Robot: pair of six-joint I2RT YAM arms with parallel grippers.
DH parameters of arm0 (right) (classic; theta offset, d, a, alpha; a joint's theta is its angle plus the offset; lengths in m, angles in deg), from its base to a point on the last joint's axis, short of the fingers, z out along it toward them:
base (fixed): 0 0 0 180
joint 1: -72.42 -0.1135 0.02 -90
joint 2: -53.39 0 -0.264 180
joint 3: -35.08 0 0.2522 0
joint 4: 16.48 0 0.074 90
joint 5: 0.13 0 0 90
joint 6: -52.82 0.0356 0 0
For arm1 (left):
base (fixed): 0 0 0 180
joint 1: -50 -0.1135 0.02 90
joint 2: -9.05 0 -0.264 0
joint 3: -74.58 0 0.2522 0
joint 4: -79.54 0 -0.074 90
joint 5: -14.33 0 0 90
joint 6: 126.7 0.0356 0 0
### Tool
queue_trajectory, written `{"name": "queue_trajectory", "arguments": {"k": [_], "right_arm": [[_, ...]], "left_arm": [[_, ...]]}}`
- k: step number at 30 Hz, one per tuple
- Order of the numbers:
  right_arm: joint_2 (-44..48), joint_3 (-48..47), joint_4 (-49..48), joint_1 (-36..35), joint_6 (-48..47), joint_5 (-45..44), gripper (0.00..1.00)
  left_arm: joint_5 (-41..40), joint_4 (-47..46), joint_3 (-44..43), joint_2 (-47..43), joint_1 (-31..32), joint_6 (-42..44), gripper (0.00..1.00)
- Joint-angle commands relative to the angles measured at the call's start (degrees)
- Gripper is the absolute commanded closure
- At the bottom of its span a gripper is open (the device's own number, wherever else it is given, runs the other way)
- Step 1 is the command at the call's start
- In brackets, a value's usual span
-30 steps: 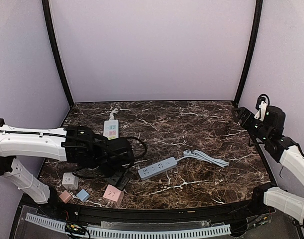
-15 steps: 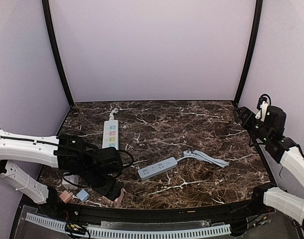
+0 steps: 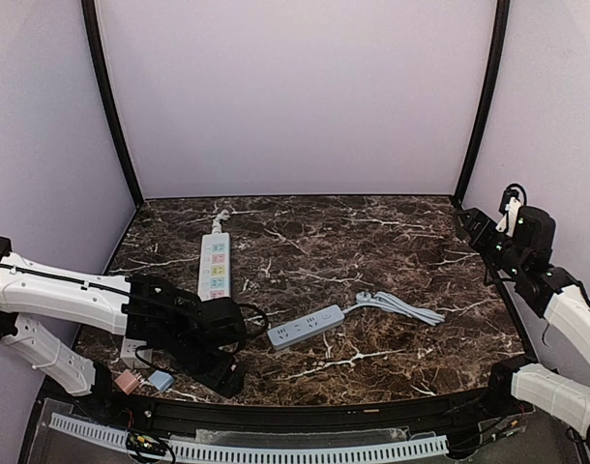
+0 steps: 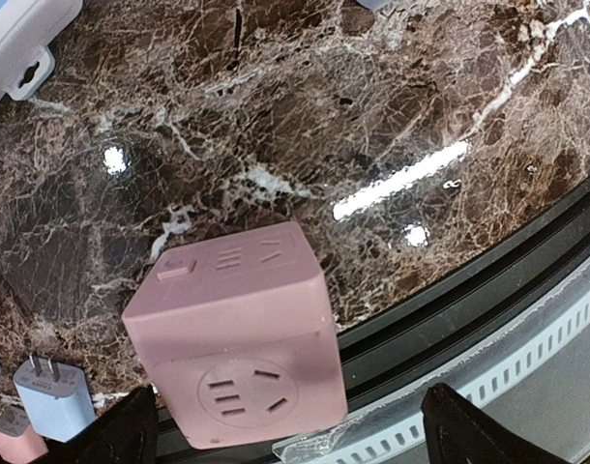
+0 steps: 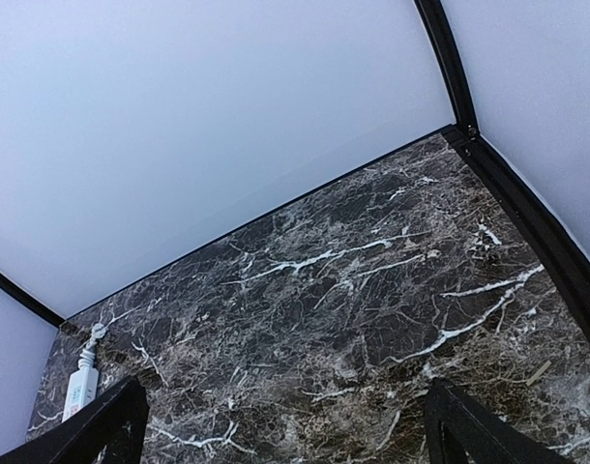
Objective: Insert the plug
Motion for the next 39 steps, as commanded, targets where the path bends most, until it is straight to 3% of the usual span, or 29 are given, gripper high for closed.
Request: {"name": "queue_trajectory", "arguments": {"k": [1,7,20,31,39], "right_arm": [[0.1,-1.3,0.0,-0.2,0.3,-0.4,0.01],[0.2,-1.3,-0.1,-0.2,0.3,-0.2,0.01],[0.2,-1.2,-0.2,-0.2,0.2,-0.1,0.01],[-0.7,-1.0,-0.6,-0.2,0.3,0.0,0.01],[-0.9,-1.2,-1.2,-0.2,0.5,2.0,0.01]], "left_arm": [[-0.3,0.2,0.6,2.5,0.1,-0.8,0.05],[-1.5,2.3,1.0,4.1,0.1,-2.2,0.09],[-4.3,1.8,1.9,5.6,0.1,-3.0,0.28],[-9.3,4.0,-0.5,2.7,0.1,-2.4,0.59],[-16.3,1.7,-3.9,0.0,0.2,3.5,0.87]]}}
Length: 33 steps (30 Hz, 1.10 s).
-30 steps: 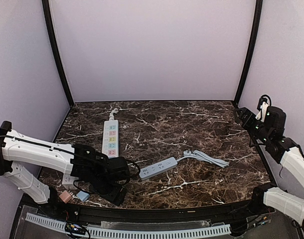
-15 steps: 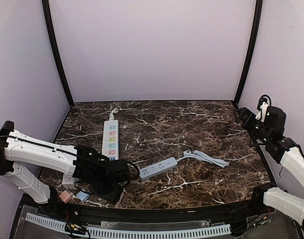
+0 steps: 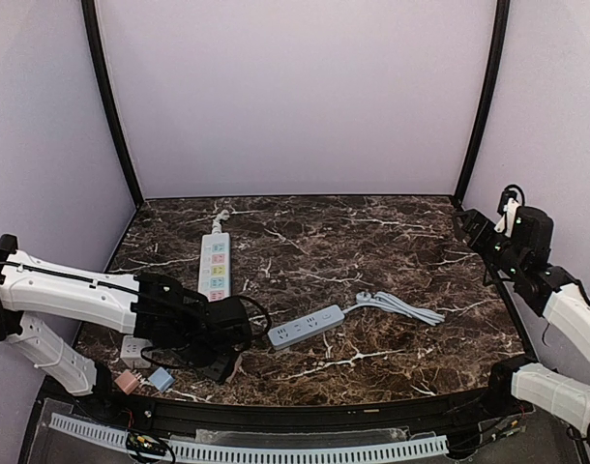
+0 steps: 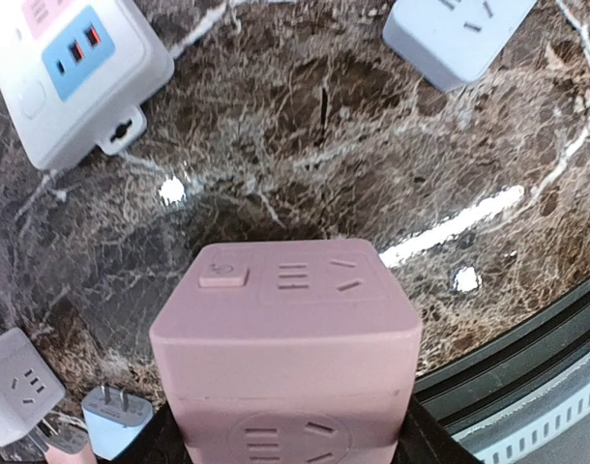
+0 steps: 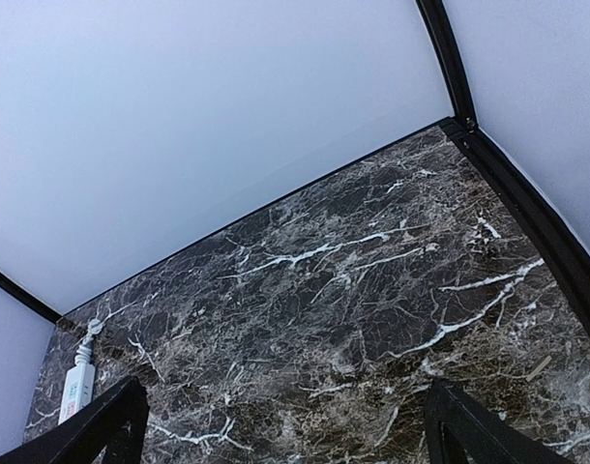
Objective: Insert the plug
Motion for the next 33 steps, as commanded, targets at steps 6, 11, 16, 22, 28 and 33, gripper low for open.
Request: {"name": "queue_trajectory", "arguments": {"k": [6,11,16,22,28,33], "right_arm": [[1.7,0.3,-2.5,-0.2,0.8,1.1,0.01],[2.4,0.7,-4.4,-0.2,1.7,3.1,0.01],[-1.1,-1.8,-3.4,-0.2,-0.6,9.2,0.01],[-2.5,-1.8,-4.4,-0.2,-0.8,12.1,0.01],[-2.8,-0.4,-7.5,-0.3,-0.5,14.6,0.01],[-5.9,-1.4,-7.9,-0.4,-0.2,17.1,0.01]], "left_arm": [[-10.9,-5.5,-2.7,-5.7,0.3,5.9,0.99],[-13.3,-10.7,-3.2,-6.0,0.3,7.3,0.99],[-14.8,-19.0,-2.5,-8.1,0.2,12.5,0.99],[-15.6,-41.6,6.5,-10.0,0.3,21.5,0.99],[-19.6,-60.9,11.7,-6.6,0.2,32.2,0.99],[-20.4,-67.5,11.6,-2.8,0.2,44.5,0.99]]}}
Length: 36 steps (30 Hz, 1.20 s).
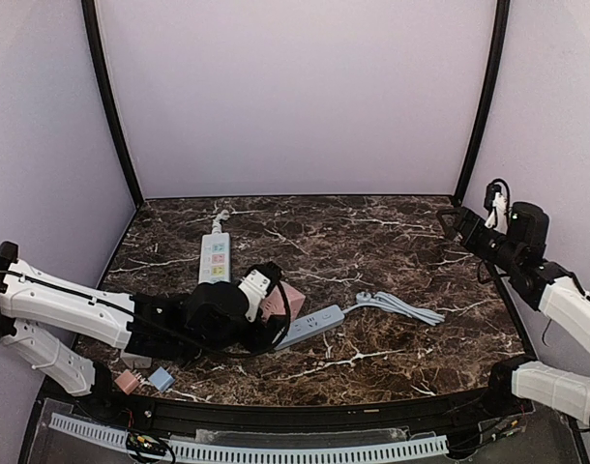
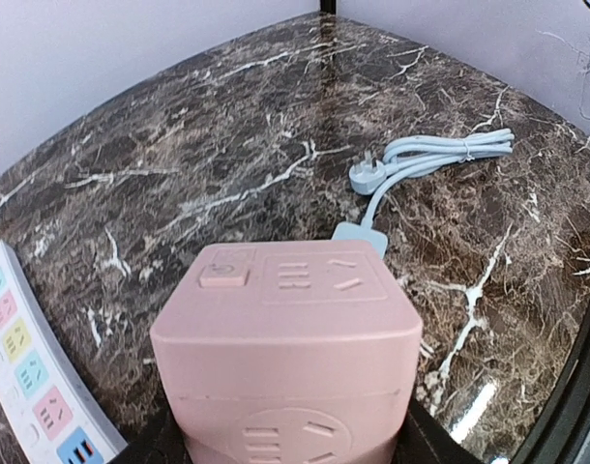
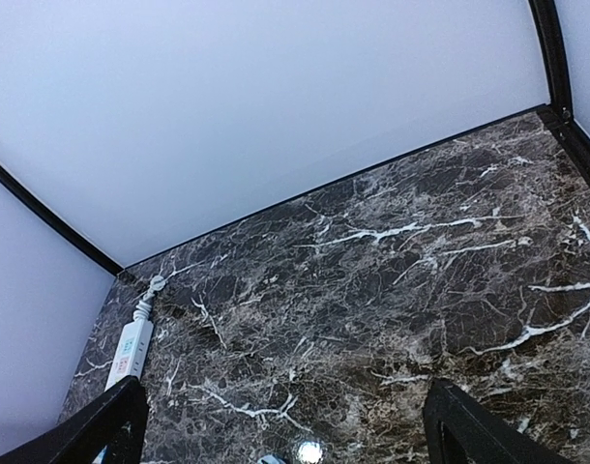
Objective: Insert the plug
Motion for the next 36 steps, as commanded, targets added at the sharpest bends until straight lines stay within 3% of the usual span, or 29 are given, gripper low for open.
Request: {"name": "queue_trajectory", "arguments": {"k": [1,8,15,21,27,31,36], "right_arm": [[-2.6,-1.2,-2.6,-0.4,0.2,4.4,0.01],[-3.6,-0.2,-7.8,-1.5,2.3,11.7,0.01],[-0.8,3.2,-12.8,-4.4,7.7,7.6,0.01],[1.7,3.4,-10.9,-6.6,10.9,4.8,0.01],[-0.6,0.8,-9.2,-8.2,7.3,18.6,0.01],[-2.3,-3.0,-1.7,-11.9,4.2,19.4,0.01],[-4.5,-8.3,9.2,-19.6,1.6,14.5,0.01]], "left_arm": [[-2.9,-15.1,0.5,1.7,0.1,13.9,0.99],[-3.7,-30.0,5.6,4.0,0.1,30.2,0.99],[-1.7,-36.3,6.5,7.9,-0.3,38.4,0.99],[2.2,-34.2,6.2,9.4,-2.5,34.5,0.99],[10.6,-36.3,11.5,5.7,-3.6,35.1,0.99],[18.9,-35.2,13.6,2.7,-4.8,35.4,0.99],[22.2,-30.3,11.6,1.7,-5.0,33.9,0.99]]}}
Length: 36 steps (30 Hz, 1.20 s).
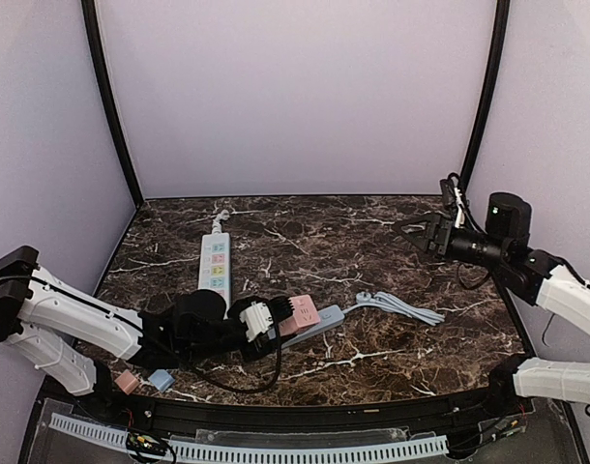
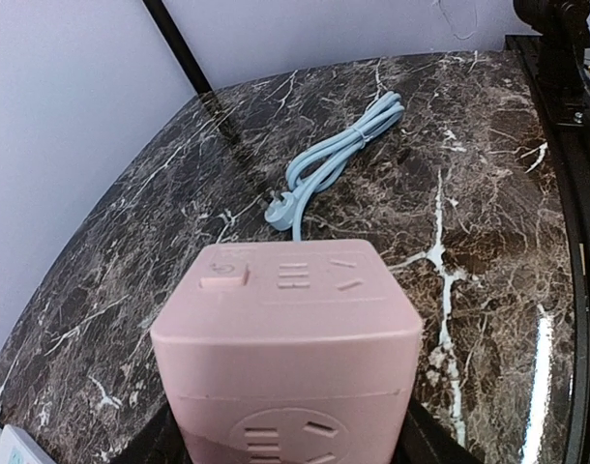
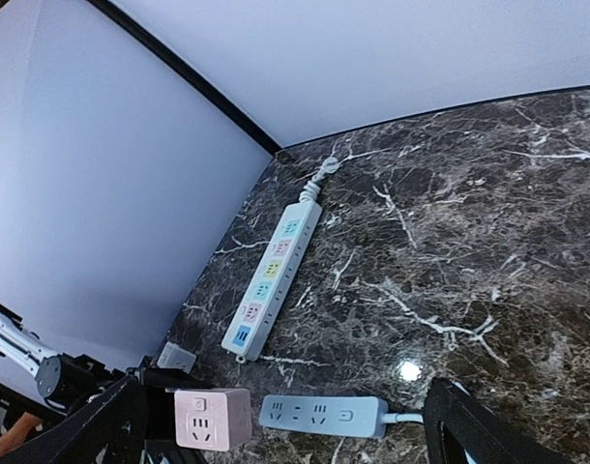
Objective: Insert the plug
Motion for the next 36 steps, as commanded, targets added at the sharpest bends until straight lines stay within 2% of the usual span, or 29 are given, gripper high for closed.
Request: {"name": "queue_trajectory", "arguments": {"k": [1,7,18,27,36], "right_arm": [[-1.9,-5.3,10.3,-7.0,-3.6,-3.0,0.01],[-7.6,-10.2,18.3,-18.5,-4.9,-10.5,0.01],[-18.5,-15.7,20.1,-33.5,-2.9,-16.3,0.01],[-26.4,-20.4,19.8,-38.5,-1.4,-17.2,0.01],[-30.1,-22.3,19.2,-39.8,-0.5,-18.0,0.01]], "left_arm": [[6.0,2.2,-2.0,-2.1,-0.3,-1.5,0.99],[6.6,2.5,-2.8,-1.0,-0.4,-3.5,0.99],[7.8,3.4,-3.8,0.4,-0.4,-5.0,0.99],[8.1,4.3,-4.1,0.2,-0.4,-5.5,0.99],[7.5,4.5,-4.4,0.5,-0.4,-5.6,0.99]]}}
